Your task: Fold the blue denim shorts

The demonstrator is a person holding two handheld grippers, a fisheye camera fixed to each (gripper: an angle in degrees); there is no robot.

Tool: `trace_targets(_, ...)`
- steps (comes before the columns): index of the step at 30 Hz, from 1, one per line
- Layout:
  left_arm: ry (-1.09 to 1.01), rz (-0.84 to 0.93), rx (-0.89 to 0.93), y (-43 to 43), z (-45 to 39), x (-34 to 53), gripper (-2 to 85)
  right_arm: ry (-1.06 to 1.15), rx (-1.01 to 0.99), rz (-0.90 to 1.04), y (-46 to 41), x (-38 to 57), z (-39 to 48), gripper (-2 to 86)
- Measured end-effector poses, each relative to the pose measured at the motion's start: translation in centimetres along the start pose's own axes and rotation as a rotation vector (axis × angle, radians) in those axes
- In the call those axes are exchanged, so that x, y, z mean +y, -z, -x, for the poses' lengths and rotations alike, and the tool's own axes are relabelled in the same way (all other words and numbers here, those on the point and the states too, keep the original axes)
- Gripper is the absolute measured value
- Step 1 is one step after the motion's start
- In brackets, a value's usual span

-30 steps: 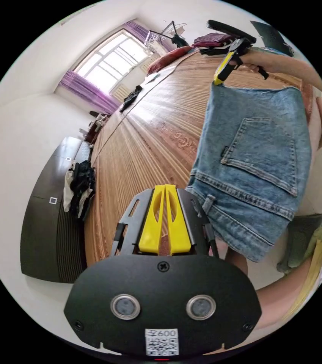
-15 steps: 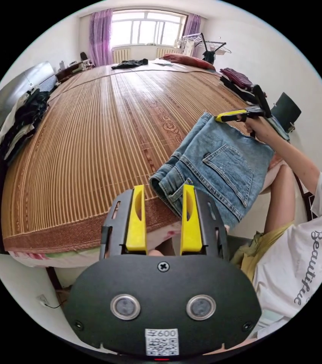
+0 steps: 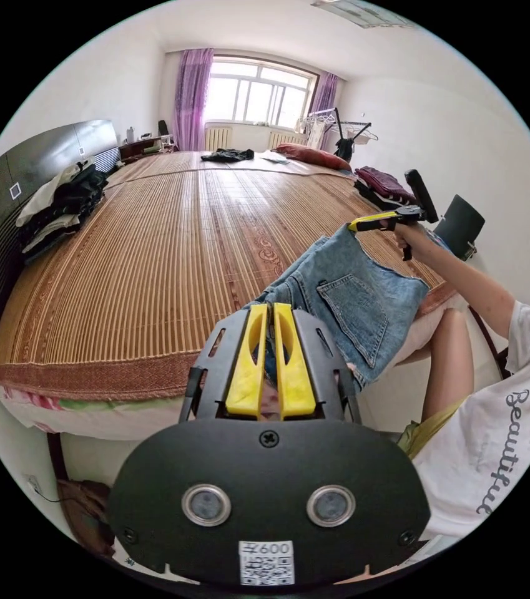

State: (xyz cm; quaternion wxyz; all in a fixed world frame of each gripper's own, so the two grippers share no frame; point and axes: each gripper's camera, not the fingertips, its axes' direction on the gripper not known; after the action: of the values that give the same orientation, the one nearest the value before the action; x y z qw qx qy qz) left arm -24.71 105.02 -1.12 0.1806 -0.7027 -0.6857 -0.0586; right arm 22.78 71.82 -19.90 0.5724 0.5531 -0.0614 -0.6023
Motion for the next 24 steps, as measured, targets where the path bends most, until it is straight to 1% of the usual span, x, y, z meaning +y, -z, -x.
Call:
trace_targets(4, 0.072, 0.013, 0.008, -3.4, 3.3, 0.0, 2.5, -0.041, 0.0, 0.021, -2.0, -3.3, 0.3, -0.8)
trace_targets(5, 0.082, 0.041, 0.028, -5.2, 4.4, 0.1, 2.5, -0.102, -0.022, 0.07, -3.9, -3.8, -0.1, -0.7)
trace_targets(6, 0.092, 0.103, 0.028, -7.6, 5.4, 0.3, 2.4, -0.146, -0.036, 0.099, -5.0, -4.0, -0.6, -0.7)
trace_targets(7, 0.103, 0.121, 0.01, -8.6, 5.8, 0.5, 2.4, -0.207, -0.043, 0.141, -6.9, -4.1, -1.1, -0.5)
trace_targets(9, 0.152, 0.098, -0.023, -11.1, 7.2, 2.2, 2.3, -0.238, -0.006, 0.121, -8.1, -3.4, -0.9, 0.1)
trace_targets(10, 0.161, 0.086, -0.018, -11.4, 7.5, 2.6, 2.3, -0.328, -0.001, 0.084, -7.9, -2.9, -1.2, 0.9)
trace_targets(11, 0.171, 0.061, -0.028, -11.8, 8.0, 3.7, 2.1, -0.396, -0.07, 0.064, -7.0, -2.4, -1.3, 1.4)
trace_targets(12, 0.16, 0.072, -0.065, -12.1, 8.1, 4.7, 1.9, -0.399, -0.11, 0.046, -6.4, -2.1, -1.0, 1.6)
trace_targets(13, 0.153, 0.086, -0.096, -12.3, 8.0, 5.2, 1.8, -0.38, -0.156, -0.023, -4.8, -1.3, 0.3, 0.6)
trace_targets(14, 0.146, 0.11, -0.179, -12.6, 7.7, 6.3, 1.6, -0.359, -0.169, -0.098, -3.3, -0.4, 1.8, -0.1)
trace_targets(15, 0.123, 0.121, -0.256, -12.9, 7.3, 7.5, 1.3, -0.353, -0.171, -0.127, -2.7, -0.2, 2.6, -0.3)
trace_targets(16, 0.117, 0.117, -0.287, -12.9, 7.0, 8.1, 1.3, -0.33, -0.184, -0.158, -2.2, -0.1, 4.0, -0.5)
trace_targets(17, 0.107, 0.074, -0.324, -12.8, 6.4, 9.1, 1.1, -0.306, -0.219, -0.135, -2.6, -0.8, 5.1, -0.7)
trace_targets(18, 0.087, -0.002, -0.313, -12.6, 5.6, 9.9, 0.9, -0.3, -0.236, -0.111, -3.0, -1.4, 5.5, -0.7)
trace_targets(20, 0.039, -0.055, -0.257, -14.0, 4.5, 10.3, 0.7, -0.243, -0.262, 0.046, -6.3, -4.2, 7.8, -0.8)
trace_targets(21, -0.004, 0.002, -0.24, -16.6, 4.0, 10.1, 0.6, -0.23, -0.212, 0.12, -7.7, -4.9, 8.5, -0.8)
trace_targets(22, -0.038, 0.062, -0.233, -18.6, 3.9, 10.0, 0.6, -0.142, -0.151, 0.187, -9.4, -5.6, 10.6, -0.8)
trace_targets(23, -0.11, 0.269, -0.23, -23.8, 3.9, 10.0, 0.5, -0.126, -0.123, 0.145, -8.8, -5.9, 11.8, -0.9)
trace_targets(24, -0.15, 0.288, -0.279, -26.7, 3.7, 10.5, 0.5, -0.13, -0.112, 0.147, -8.6, -6.0, 12.3, -0.9)
